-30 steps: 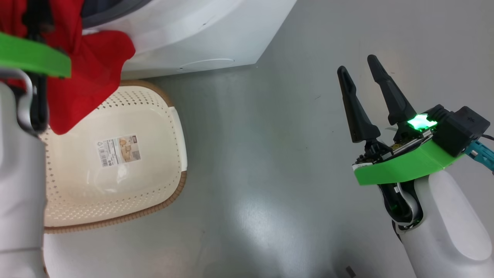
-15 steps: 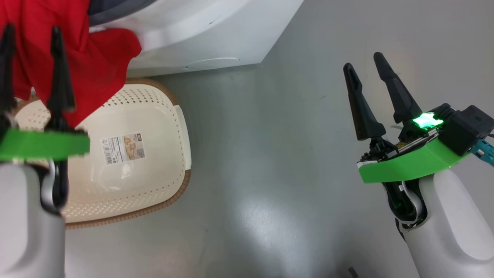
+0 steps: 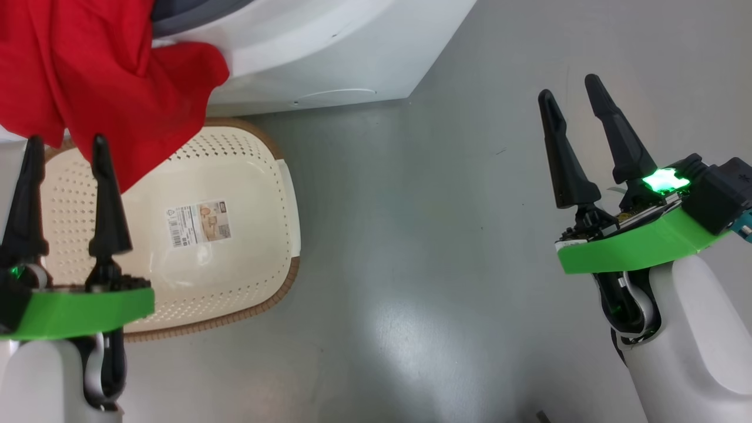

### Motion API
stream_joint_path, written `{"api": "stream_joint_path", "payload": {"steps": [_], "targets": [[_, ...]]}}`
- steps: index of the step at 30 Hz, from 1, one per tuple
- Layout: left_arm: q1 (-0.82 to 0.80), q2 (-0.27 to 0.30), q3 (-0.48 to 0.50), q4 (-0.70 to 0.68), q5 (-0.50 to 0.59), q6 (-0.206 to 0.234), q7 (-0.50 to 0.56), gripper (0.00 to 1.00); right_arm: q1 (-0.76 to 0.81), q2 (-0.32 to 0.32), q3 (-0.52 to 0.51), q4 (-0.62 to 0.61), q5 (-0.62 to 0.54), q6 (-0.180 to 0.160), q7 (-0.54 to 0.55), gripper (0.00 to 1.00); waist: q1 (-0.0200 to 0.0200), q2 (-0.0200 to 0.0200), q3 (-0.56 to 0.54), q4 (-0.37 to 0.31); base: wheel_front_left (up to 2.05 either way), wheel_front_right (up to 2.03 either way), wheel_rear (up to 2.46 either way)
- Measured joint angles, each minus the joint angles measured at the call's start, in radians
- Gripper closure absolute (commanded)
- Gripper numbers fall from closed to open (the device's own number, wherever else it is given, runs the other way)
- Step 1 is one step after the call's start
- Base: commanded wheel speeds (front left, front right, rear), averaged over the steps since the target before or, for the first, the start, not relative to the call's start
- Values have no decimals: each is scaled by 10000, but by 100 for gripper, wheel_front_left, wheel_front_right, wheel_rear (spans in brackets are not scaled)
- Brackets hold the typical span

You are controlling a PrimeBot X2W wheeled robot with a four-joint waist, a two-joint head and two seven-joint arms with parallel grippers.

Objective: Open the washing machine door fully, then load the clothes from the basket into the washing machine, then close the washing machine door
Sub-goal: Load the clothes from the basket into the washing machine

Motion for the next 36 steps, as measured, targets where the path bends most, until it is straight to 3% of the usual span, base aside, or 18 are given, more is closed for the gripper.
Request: {"api": "stream_joint_path", "payload": {"steps": [14, 36], "targets": [[532, -460, 389, -196, 134, -184, 0, 0, 162, 59, -410, -15, -180, 0, 0, 0, 0, 0, 14, 49, 0, 0, 0], [276, -525, 499, 836, 247, -286, 2, 0, 162, 161, -424, -12, -190, 0, 0, 0, 0, 0, 43, -45, 0, 0, 0]]}}
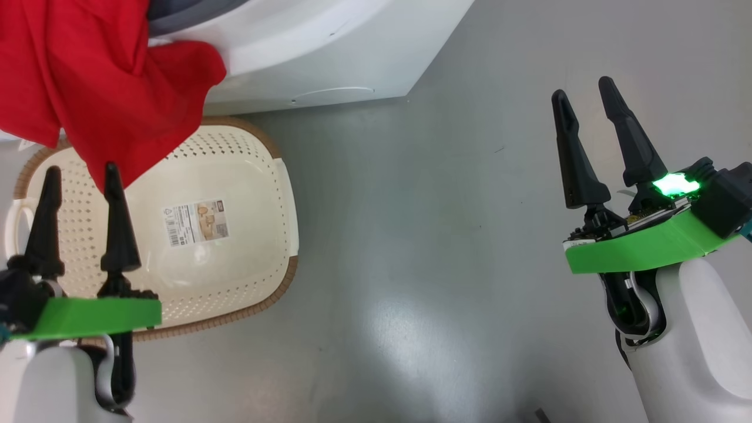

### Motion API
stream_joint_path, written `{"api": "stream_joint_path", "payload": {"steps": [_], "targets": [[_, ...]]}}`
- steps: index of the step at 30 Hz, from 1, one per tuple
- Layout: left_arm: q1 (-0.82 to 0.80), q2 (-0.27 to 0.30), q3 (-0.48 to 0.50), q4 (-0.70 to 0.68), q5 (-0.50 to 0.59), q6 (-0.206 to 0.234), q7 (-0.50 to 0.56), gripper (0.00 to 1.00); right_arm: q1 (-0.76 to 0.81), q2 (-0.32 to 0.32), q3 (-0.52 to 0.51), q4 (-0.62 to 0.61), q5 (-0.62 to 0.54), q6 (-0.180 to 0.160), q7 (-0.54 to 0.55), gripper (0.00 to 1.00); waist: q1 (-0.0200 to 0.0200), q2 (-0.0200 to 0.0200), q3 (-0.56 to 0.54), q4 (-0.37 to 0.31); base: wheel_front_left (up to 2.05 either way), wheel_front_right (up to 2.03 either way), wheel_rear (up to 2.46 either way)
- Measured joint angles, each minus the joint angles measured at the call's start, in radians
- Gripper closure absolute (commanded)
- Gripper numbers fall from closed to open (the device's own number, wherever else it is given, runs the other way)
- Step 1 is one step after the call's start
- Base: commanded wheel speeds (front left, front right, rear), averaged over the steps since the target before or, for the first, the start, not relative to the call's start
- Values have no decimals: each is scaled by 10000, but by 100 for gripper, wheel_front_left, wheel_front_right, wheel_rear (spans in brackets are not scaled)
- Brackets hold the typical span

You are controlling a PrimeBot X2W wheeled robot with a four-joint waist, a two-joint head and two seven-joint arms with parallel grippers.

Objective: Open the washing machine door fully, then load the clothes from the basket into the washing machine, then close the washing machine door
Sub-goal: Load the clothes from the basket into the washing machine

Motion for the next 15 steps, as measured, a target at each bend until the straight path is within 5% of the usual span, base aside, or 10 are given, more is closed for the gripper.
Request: {"api": "stream_joint_path", "payload": {"steps": [15], "targets": [[-2220, 1145, 40, 3574, -629, -73, 0, 0, -6, 58, 27, -10, 0, 0, 0, 0, 0, 0, 146, -210, 0, 0, 0]]}}
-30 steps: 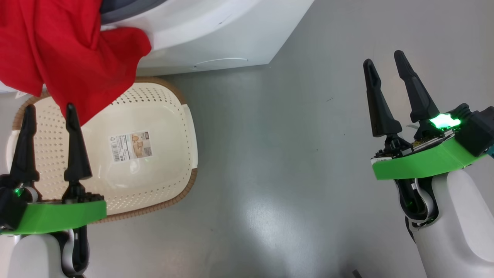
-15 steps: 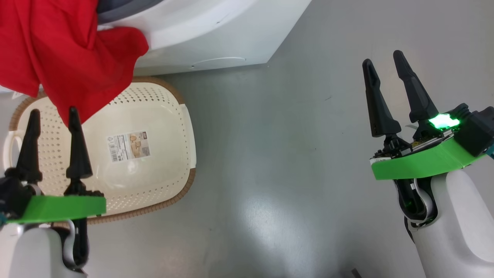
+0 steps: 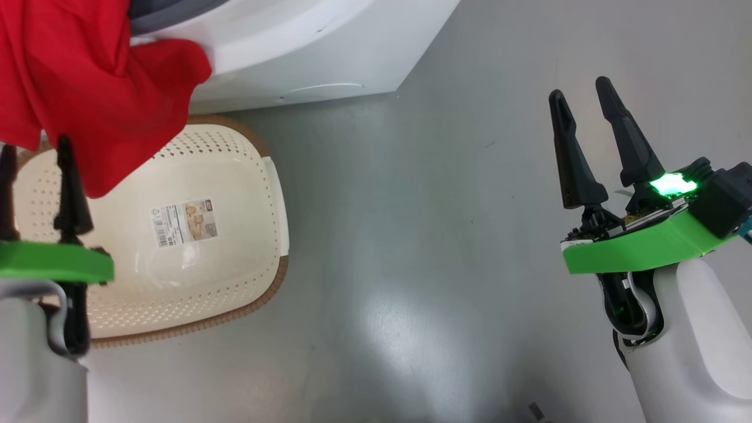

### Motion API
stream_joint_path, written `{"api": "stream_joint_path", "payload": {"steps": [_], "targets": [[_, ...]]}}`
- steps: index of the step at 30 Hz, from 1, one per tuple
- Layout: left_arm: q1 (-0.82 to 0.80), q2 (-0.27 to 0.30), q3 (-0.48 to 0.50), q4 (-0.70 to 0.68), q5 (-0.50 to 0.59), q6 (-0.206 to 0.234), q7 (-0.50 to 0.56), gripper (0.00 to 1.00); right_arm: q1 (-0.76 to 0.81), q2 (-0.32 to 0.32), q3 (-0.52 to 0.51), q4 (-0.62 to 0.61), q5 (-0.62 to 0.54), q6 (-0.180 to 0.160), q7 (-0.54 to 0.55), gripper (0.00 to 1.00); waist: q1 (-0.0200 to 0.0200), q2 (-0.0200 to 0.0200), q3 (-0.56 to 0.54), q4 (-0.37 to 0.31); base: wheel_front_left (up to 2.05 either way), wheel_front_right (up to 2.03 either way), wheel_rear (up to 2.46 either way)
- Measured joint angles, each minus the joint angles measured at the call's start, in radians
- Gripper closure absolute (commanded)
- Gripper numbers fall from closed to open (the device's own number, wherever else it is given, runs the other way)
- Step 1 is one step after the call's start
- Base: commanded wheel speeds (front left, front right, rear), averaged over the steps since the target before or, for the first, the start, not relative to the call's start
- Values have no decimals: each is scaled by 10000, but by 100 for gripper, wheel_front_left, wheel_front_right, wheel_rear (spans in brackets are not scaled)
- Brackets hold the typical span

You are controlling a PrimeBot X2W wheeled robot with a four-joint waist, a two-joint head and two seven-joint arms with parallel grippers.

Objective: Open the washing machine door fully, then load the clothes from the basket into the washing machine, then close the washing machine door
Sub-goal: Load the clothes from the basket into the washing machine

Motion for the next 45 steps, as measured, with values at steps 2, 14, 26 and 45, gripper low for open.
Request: {"api": "stream_joint_path", "payload": {"steps": [2, 14, 26, 45], "targets": [[-285, 138, -92, 347, -130, 0, 0, 0, 0, 4, 0, -2, 0, 0, 0, 0, 0, 0, 28, -23, 0, 0, 0], [-1528, 539, -1440, 1703, -458, 0, 0, 0, -3, 63, 44, -12, 0, 0, 0, 0, -1, 0, 41, -138, 0, 0, 0], [-2334, 558, -2025, 2610, -782, 0, 0, 0, -1, 88, 115, 31, 2, 0, 0, 0, 0, 0, -70, -246, 0, 0, 0], [-3020, 545, -2159, 2842, -876, 0, 0, 100, -2, 104, 79, 42, 2, 0, 0, 0, 0, 0, -27, -199, 0, 0, 0]]}}
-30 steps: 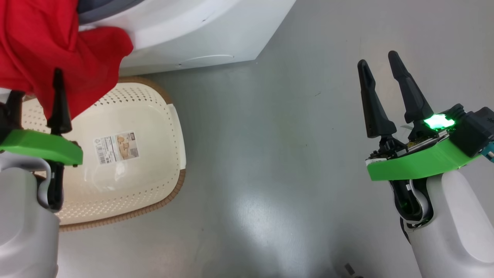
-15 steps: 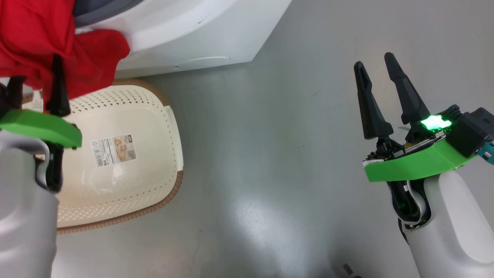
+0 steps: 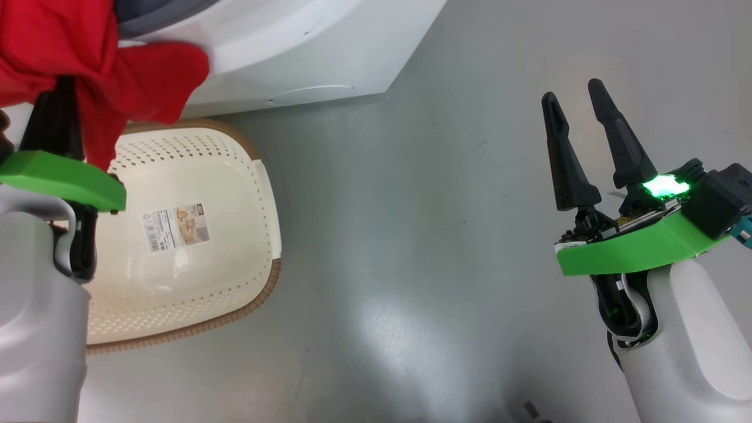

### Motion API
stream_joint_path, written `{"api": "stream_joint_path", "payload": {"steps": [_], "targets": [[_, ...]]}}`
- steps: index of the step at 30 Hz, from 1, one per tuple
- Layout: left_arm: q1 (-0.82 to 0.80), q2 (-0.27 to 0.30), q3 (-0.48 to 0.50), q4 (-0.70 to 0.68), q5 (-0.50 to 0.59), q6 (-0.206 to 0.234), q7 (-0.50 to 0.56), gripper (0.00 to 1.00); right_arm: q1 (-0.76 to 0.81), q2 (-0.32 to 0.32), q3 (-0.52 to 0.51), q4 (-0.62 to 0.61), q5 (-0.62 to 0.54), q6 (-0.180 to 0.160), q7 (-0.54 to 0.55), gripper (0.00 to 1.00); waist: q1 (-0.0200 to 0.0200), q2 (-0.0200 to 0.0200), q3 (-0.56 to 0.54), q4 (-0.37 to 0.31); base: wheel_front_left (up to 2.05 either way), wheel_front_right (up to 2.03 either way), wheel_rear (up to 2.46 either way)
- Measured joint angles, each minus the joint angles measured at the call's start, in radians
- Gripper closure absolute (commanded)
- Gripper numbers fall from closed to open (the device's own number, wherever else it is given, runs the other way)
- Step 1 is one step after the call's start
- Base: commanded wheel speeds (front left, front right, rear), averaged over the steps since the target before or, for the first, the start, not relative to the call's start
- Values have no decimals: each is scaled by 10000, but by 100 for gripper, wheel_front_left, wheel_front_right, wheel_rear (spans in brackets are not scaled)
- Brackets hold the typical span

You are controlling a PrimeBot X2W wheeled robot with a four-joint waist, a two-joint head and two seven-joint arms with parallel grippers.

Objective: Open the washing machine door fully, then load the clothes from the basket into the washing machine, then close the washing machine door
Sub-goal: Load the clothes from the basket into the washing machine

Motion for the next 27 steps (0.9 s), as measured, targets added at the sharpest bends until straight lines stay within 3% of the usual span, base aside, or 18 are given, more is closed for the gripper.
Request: {"api": "stream_joint_path", "payload": {"steps": [9, 20, 27], "targets": [[458, -178, 165, -963, 17, 0, 0, 100, -1, -2, 23, 27, 12, 0, 0, 0, 0, 0, -99, 79, 0, 0, 0], [1097, -265, 646, -3532, 711, 0, 0, 100, 8, -2, -6, 42, 15, 0, 0, 0, 0, 0, -150, 174, 0, 0, 0], [578, -272, 568, -3457, 798, 0, 2, 100, 6, 40, 73, 52, 17, 0, 0, 0, 0, 0, -96, 184, 0, 0, 0]]}}
